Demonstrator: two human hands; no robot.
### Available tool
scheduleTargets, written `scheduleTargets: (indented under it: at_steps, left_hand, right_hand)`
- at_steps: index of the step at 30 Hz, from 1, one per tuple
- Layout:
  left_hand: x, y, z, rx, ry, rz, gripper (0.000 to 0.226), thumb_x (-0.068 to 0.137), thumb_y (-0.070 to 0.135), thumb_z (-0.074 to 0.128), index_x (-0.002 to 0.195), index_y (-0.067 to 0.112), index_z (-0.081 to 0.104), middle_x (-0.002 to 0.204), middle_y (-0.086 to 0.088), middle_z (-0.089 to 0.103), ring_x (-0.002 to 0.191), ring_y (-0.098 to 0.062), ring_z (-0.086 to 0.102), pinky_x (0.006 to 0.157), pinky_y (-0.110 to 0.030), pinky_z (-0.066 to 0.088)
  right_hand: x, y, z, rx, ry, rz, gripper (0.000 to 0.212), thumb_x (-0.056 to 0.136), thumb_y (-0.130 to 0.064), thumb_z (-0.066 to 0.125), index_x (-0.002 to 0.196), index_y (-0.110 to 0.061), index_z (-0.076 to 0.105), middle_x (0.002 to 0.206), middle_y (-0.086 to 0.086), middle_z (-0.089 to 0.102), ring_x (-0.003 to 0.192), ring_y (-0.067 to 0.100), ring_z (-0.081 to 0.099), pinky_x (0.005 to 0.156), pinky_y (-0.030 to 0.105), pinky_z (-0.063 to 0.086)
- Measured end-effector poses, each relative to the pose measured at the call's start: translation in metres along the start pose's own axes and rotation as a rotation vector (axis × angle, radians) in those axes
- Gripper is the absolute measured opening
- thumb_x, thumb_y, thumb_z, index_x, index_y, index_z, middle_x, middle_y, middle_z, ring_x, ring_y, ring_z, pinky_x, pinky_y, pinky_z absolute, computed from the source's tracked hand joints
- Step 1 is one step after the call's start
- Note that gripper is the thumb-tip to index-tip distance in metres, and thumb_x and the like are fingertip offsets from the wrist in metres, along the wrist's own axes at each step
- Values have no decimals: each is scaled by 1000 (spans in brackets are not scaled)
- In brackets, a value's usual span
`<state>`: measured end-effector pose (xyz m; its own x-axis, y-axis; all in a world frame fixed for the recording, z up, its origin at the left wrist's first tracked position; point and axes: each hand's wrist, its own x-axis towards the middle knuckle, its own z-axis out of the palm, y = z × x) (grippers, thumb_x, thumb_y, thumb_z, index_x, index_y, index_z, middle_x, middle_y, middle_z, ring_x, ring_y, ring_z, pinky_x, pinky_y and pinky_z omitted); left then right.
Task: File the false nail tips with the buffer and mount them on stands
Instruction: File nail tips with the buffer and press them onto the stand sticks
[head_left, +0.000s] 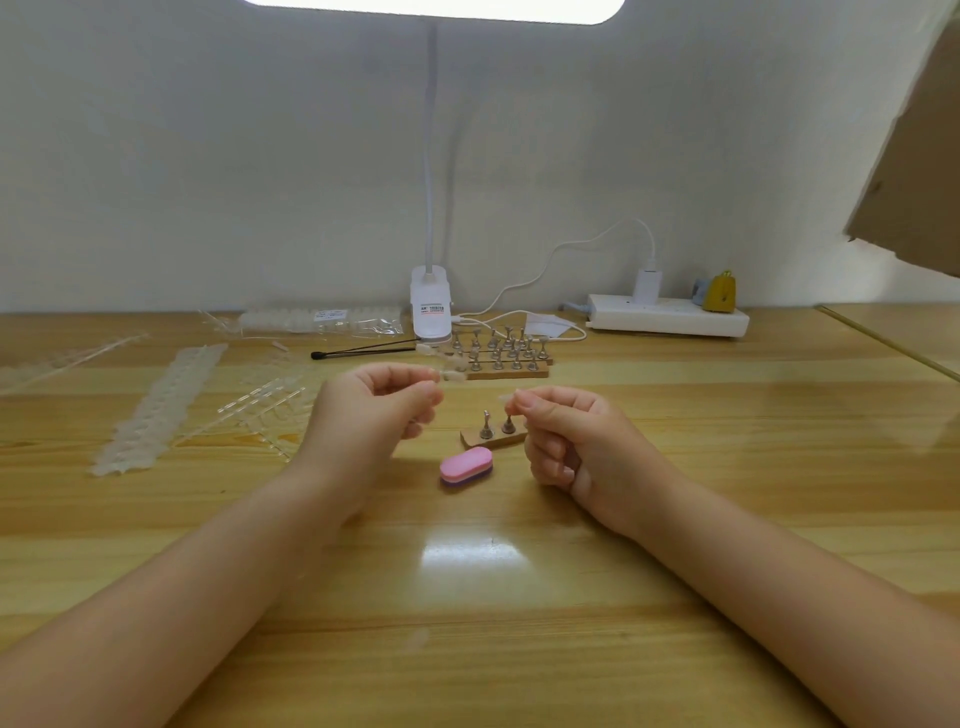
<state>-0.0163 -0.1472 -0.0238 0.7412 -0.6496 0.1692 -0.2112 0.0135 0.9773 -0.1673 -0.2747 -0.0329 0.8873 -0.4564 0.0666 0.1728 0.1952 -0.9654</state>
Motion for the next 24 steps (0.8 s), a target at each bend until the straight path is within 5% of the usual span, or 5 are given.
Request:
scheduleTargets:
  at_steps: [7, 12, 16, 21, 24]
  left_hand:
    - [10, -13, -16, 1129, 68, 232, 38, 92, 40, 56, 119, 14, 63, 112, -4, 62, 107, -24, 52, 92, -35, 42]
    - [-9, 0, 1, 979, -171, 442, 44, 81, 63, 49, 107, 31, 64, 90, 14, 56, 91, -10, 48, 78, -30, 41]
    - [-16, -2, 6, 1030, -313, 538, 29, 89, 53, 53, 101, 30, 67, 87, 15, 54, 90, -9, 48, 80, -27, 42]
    - [-11, -1, 2, 813, -123, 645, 18, 91, 35, 61, 89, 18, 66, 80, 6, 56, 79, -12, 53, 72, -28, 45]
    - [-13, 5, 8, 598, 0, 744, 11, 91, 23, 63, 96, 14, 65, 83, 5, 57, 79, -7, 54, 71, -16, 43]
  right_hand:
    - [1, 2, -2, 11, 30, -7, 16, 77, -24, 69, 83, -10, 72, 48, -3, 43, 40, 9, 34, 39, 18, 28]
    - [3, 4, -1, 38, 84, -42, 21, 73, -21, 71, 88, -7, 68, 47, -3, 43, 40, 8, 35, 39, 18, 27]
    - [3, 4, 0, 40, 135, -55, 13, 80, -14, 68, 89, -5, 67, 46, -2, 41, 39, 9, 34, 39, 18, 24]
    - [3, 4, 1, 36, 178, -52, 13, 86, -9, 64, 96, 0, 64, 46, -1, 40, 39, 9, 33, 41, 21, 21]
    - [2, 4, 2, 27, 160, -42, 15, 86, -10, 64, 97, 0, 63, 47, -2, 41, 39, 9, 34, 41, 20, 23]
